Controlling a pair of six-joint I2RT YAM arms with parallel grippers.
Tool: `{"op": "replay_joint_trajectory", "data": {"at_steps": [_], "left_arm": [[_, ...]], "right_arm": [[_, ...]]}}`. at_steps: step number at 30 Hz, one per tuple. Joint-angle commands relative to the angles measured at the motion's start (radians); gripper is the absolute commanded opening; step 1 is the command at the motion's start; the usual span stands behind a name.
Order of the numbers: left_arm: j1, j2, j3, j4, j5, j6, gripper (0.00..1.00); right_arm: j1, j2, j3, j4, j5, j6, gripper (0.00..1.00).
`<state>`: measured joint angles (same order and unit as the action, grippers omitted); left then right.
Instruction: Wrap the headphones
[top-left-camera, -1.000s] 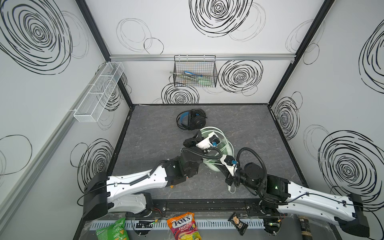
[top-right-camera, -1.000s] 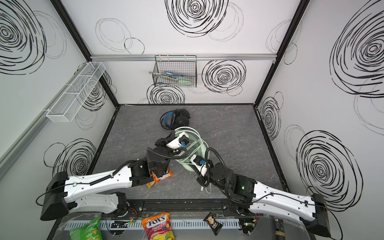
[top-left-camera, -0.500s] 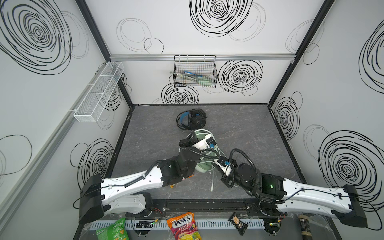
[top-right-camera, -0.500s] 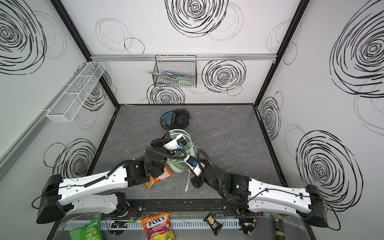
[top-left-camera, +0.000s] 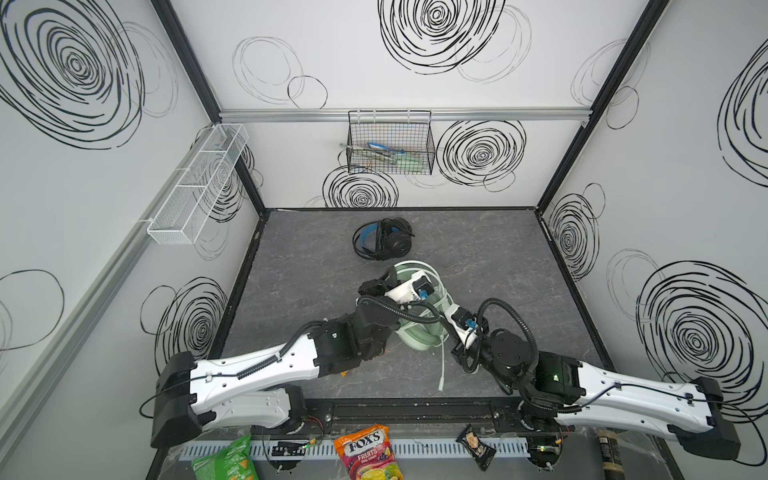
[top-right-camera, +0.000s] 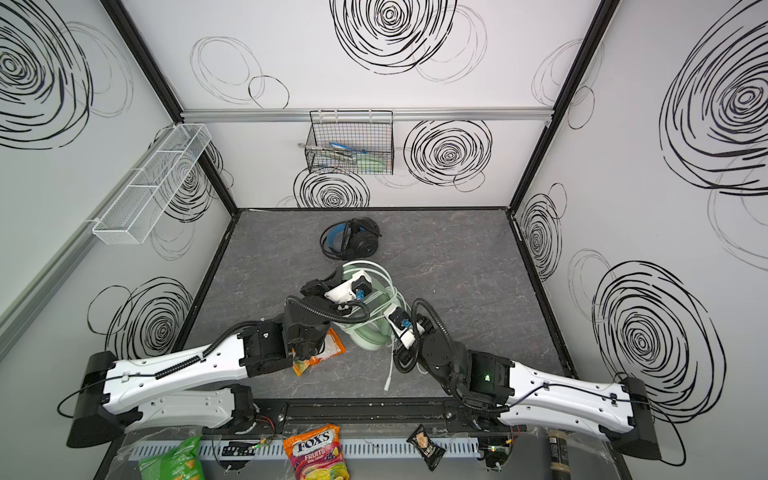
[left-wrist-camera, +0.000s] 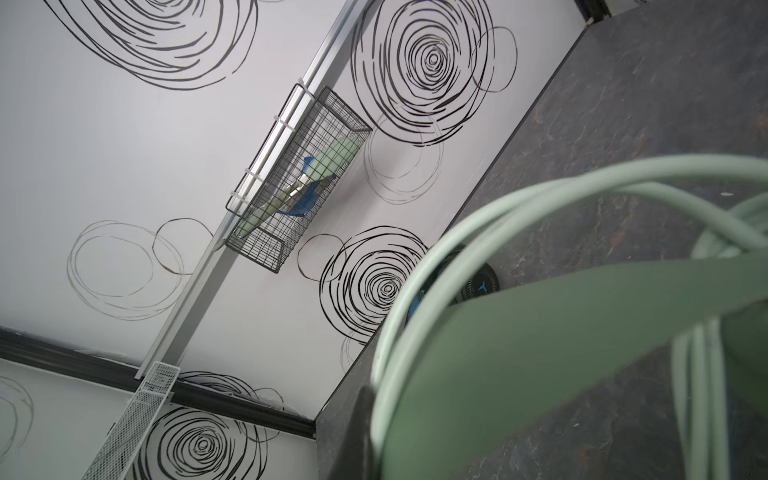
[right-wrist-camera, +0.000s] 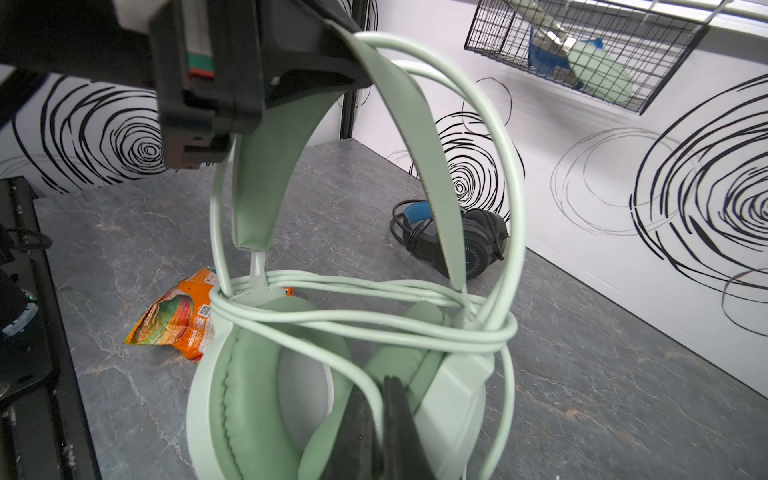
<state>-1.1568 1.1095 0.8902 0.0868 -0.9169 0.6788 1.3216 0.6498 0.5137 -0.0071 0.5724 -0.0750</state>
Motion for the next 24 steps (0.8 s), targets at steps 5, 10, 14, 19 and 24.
{"op": "replay_joint_trajectory", "data": {"at_steps": [5, 10, 14, 19, 24], "left_arm": [[-0.004, -0.051, 0.035, -0.213, 0.048, -0.032, 0.0], [0.025, -0.02, 0.048, -0.234, -0.003, -0.046, 0.0], [0.047, -0.005, 0.057, -0.246, -0.024, -0.056, 0.0], [0.053, 0.004, 0.078, -0.284, -0.017, -0.076, 0.0], [0.028, 0.005, 0.127, -0.37, 0.051, -0.131, 0.0]], "right_arm": [[-0.033, -0.008, 0.011, 0.025, 0.135, -0.01, 0.07], [0.009, 0.12, 0.061, -0.023, 0.207, -0.027, 0.05], [0.039, 0.157, 0.082, -0.024, 0.249, -0.038, 0.06], [0.042, 0.127, 0.083, -0.027, 0.285, -0.061, 0.08], [0.044, 0.114, 0.089, -0.044, 0.35, -0.065, 0.1]]}}
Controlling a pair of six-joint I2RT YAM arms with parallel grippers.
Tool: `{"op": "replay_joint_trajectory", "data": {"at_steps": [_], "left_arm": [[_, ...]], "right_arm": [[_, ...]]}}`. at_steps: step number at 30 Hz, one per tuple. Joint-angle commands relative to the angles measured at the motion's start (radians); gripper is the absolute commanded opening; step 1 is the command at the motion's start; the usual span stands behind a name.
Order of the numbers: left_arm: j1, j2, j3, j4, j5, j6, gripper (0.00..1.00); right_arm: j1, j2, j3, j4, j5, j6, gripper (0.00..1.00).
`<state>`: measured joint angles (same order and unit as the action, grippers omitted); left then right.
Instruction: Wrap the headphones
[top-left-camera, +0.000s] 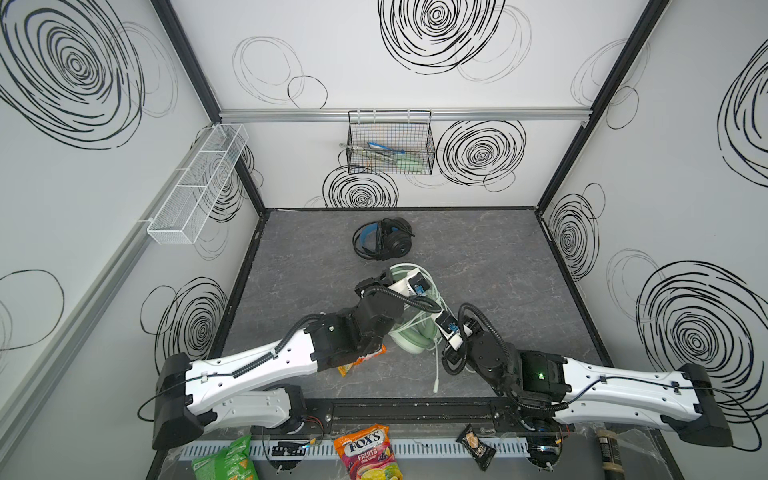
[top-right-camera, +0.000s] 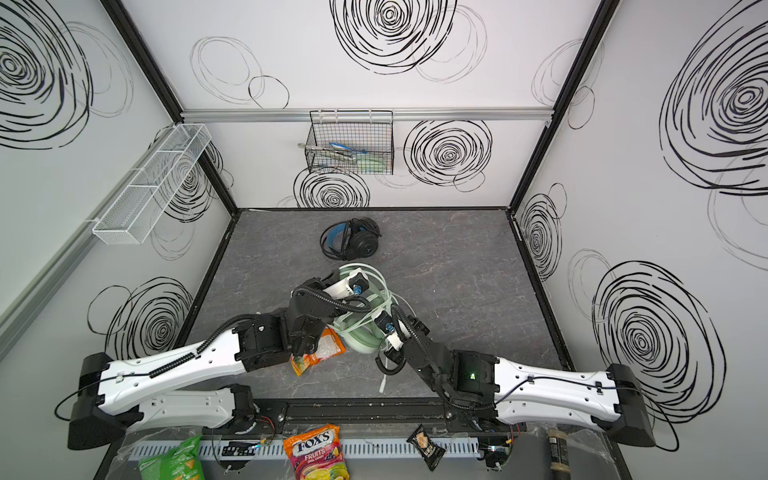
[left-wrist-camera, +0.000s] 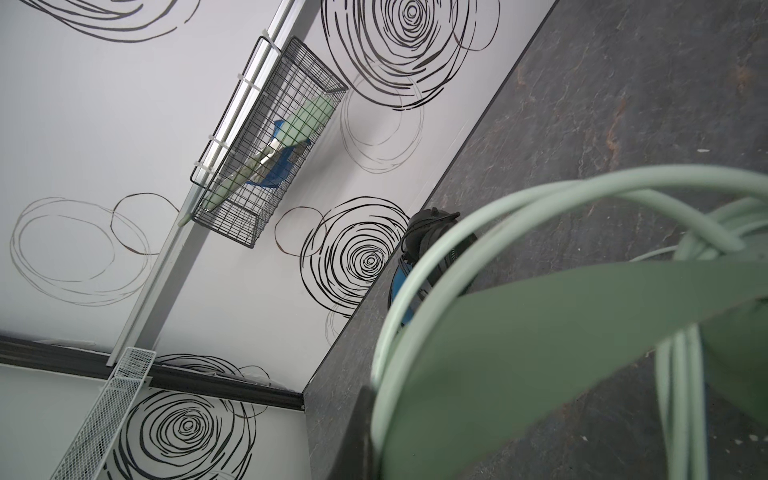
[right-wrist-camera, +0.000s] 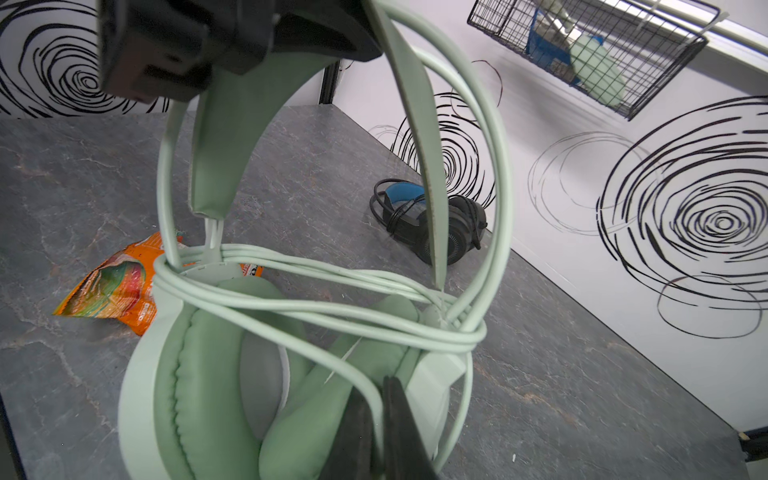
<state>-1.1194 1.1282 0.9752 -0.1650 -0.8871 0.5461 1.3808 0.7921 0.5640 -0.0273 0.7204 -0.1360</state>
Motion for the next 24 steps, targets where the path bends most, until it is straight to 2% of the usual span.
{"op": "replay_joint_trajectory", "data": {"at_steps": [1, 13, 19, 24], "left_arm": [[-0.012, -0.014, 0.047, -0.127, 0.029, -0.002, 0.0], [0.021, -0.023, 0.077, -0.185, 0.075, -0.076, 0.0], [0.029, -0.06, 0.081, -0.208, 0.1, -0.1, 0.0], [0.027, -0.095, 0.094, -0.228, 0.181, -0.144, 0.0]], "right_arm": [[-0.015, -0.027, 0.041, -0.026, 0.208, -0.003, 0.11], [0.045, 0.133, 0.114, -0.07, 0.322, 0.033, 0.16], [0.036, 0.022, 0.047, -0.017, 0.313, 0.075, 0.21], [-0.032, -0.09, -0.008, 0.038, 0.236, 0.074, 0.24]]}}
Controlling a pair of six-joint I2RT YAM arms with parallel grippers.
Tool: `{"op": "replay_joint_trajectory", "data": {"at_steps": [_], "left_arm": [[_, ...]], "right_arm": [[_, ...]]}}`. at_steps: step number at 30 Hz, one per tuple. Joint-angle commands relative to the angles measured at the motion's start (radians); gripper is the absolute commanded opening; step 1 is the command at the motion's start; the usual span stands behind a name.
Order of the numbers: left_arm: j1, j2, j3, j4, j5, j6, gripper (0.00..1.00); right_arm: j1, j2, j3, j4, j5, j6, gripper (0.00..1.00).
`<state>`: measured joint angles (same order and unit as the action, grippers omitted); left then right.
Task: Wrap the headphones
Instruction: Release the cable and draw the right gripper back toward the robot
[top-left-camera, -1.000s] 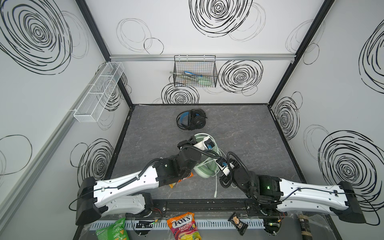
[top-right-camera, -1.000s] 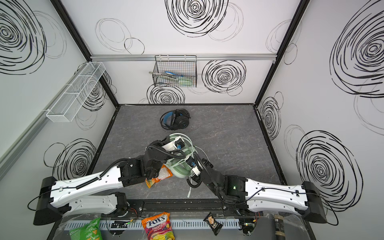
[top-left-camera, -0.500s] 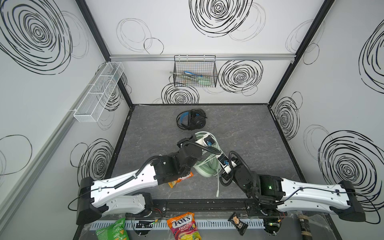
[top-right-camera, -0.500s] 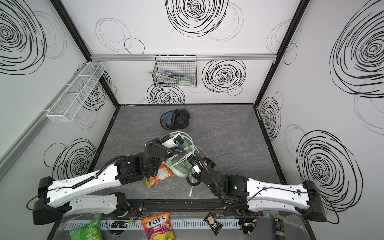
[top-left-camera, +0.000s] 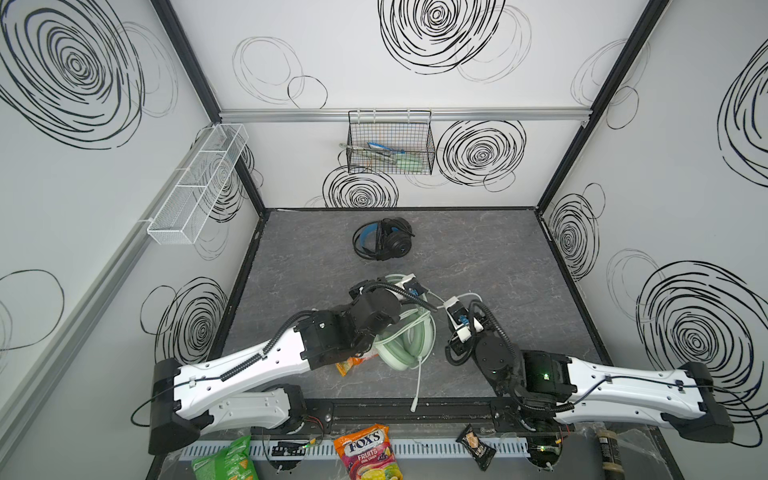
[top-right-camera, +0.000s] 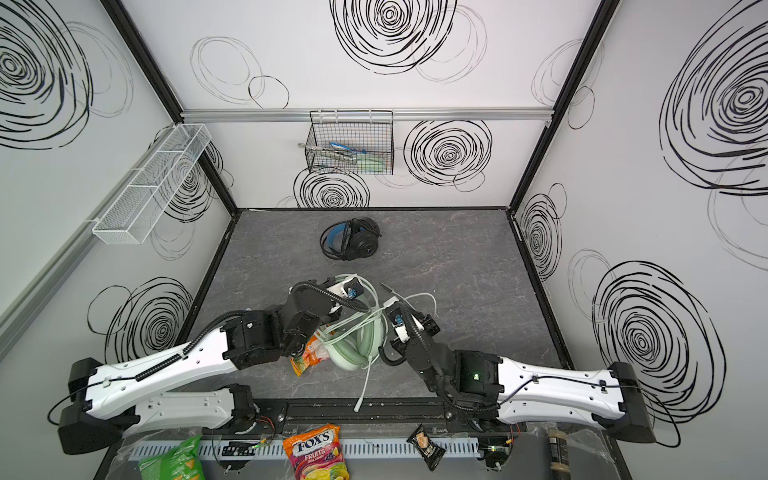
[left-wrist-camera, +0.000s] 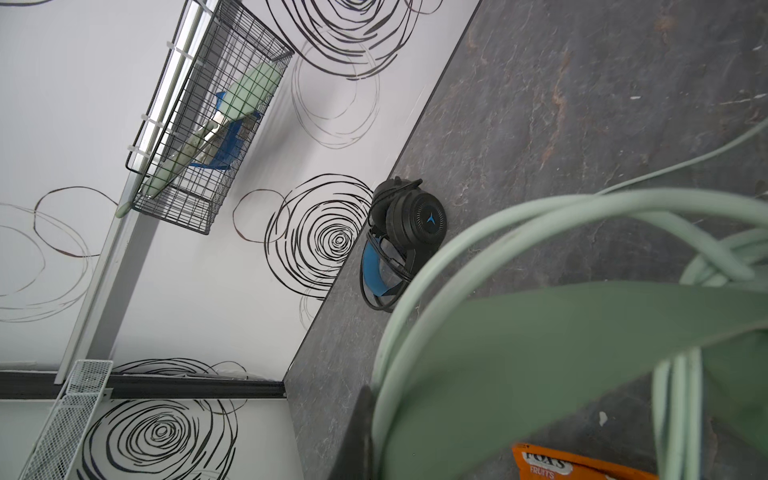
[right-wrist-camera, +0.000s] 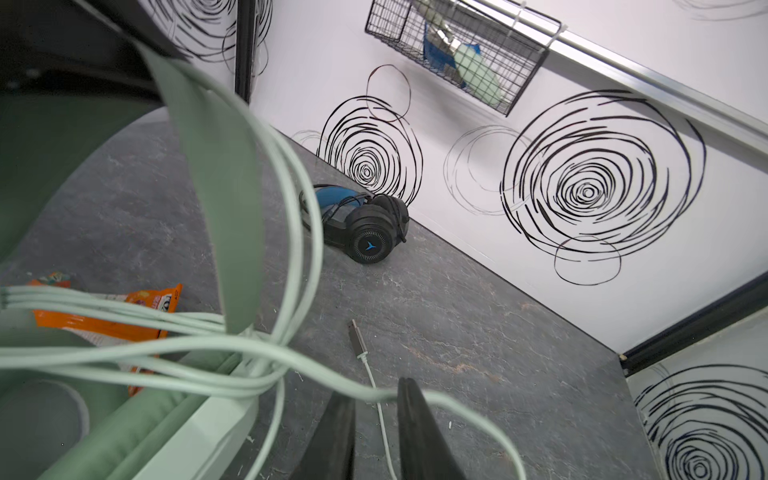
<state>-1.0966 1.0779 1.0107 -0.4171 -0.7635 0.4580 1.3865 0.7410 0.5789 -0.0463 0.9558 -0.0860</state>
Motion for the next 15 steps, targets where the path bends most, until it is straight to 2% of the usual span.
{"op": "replay_joint_trajectory", "data": {"at_steps": [1, 8, 15], "left_arm": [[0.004, -0.05, 0.064, 0.019, 0.071, -0.068, 0.0], [0.015, -0.097, 0.09, -0.003, 0.143, -0.124, 0.0], [0.053, -0.1, 0.125, -0.04, 0.181, -0.173, 0.0]], "right_arm": [[-0.068, -0.054, -0.029, 0.05, -0.029, 0.037, 0.24], [-0.214, -0.144, -0.072, 0.06, -0.168, 0.09, 0.23], [-0.252, -0.183, -0.082, 0.047, -0.276, 0.114, 0.26]]}}
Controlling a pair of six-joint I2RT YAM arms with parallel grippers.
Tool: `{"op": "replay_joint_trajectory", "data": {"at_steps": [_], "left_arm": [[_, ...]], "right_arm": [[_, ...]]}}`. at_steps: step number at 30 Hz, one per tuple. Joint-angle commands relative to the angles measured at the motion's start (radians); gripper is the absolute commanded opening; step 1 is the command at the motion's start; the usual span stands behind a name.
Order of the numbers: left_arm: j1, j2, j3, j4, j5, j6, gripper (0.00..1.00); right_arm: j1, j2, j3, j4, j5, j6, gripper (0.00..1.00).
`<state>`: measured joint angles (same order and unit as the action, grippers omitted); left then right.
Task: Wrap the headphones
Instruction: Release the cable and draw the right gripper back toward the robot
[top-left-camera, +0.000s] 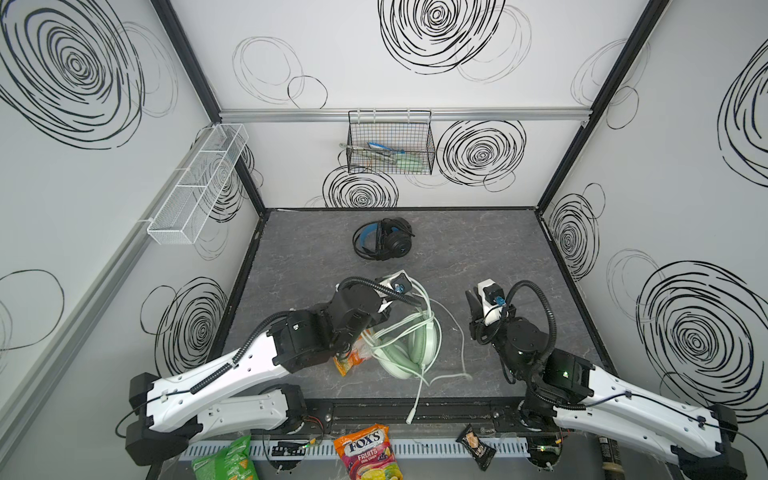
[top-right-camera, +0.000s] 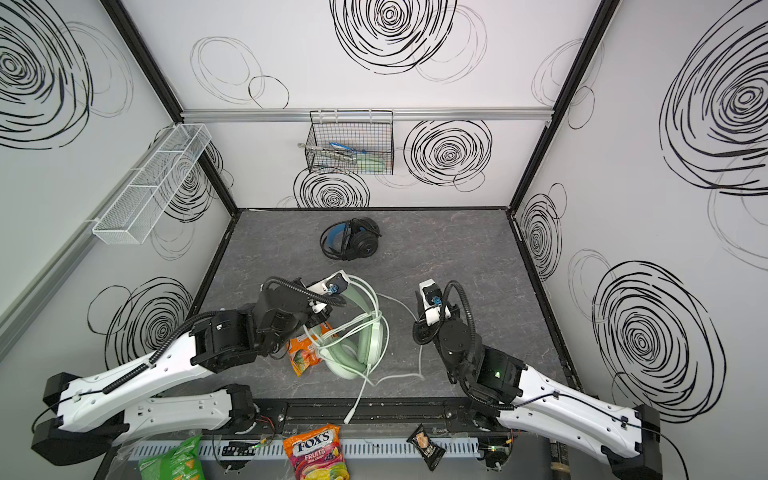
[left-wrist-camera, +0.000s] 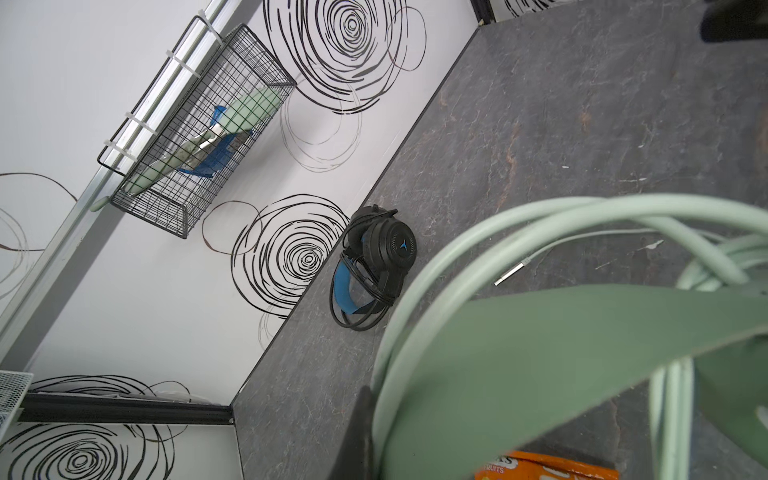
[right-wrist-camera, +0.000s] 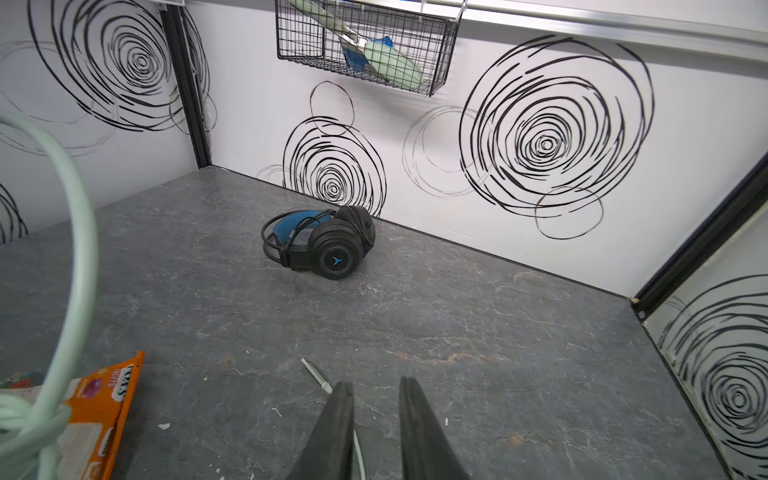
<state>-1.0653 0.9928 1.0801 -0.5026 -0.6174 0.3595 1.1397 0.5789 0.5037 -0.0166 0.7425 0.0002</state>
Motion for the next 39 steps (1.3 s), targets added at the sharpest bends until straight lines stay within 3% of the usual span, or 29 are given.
{"op": "replay_joint_trajectory", "data": {"at_steps": [1, 6, 12, 22, 29, 39], "left_arm": [[0.03, -0.013, 0.061, 0.036, 0.048, -0.087, 0.0], [0.097, -0.014, 0.062, 0.01, 0.083, -0.126, 0.0], [0.171, 0.004, 0.077, -0.006, 0.093, -0.133, 0.0], [0.304, 0.048, 0.059, 0.046, 0.134, -0.142, 0.0], [0.371, 0.068, 0.066, 0.058, 0.182, -0.164, 0.0], [0.42, 0.08, 0.053, 0.079, 0.222, -0.19, 0.0]], "right_arm": [[-0.005, -0.037, -0.007, 0.007, -0.092, 0.021, 0.28], [-0.004, -0.119, -0.004, -0.043, -0.26, 0.035, 0.51], [-0.005, -0.178, -0.091, 0.018, -0.456, 0.15, 0.68], [0.019, -0.25, -0.206, 0.064, -0.672, 0.214, 0.77], [0.105, -0.355, -0.266, 0.014, -0.705, 0.241, 0.8], [0.206, -0.291, -0.371, 0.057, -0.55, 0.322, 0.81]]}}
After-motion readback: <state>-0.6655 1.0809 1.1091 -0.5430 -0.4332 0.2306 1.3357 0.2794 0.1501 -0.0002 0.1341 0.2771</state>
